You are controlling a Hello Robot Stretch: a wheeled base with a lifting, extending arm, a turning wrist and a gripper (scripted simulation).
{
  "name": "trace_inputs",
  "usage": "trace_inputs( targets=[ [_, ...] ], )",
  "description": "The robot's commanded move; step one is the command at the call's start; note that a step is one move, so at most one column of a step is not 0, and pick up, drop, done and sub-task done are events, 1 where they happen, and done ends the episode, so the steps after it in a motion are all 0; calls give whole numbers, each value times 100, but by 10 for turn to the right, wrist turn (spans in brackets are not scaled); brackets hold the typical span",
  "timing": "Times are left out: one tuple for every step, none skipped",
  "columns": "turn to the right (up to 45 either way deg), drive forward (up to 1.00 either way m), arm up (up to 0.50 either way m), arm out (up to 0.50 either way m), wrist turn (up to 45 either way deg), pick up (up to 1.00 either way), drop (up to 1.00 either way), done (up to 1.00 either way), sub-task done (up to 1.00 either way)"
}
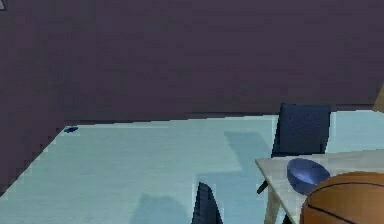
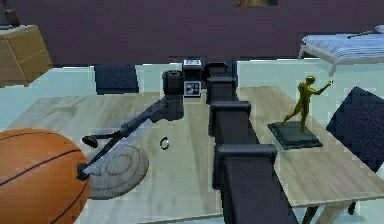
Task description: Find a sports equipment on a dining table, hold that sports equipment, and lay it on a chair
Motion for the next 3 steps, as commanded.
trace_inputs(
  targets=[
    [0, 0, 0, 0, -270, 0, 0, 0, 0],
    [0, 0, 0, -26, 0, 0, 0, 0, 0],
    [-450, 0, 0, 0, 0, 0, 0, 0, 0]
  ],
)
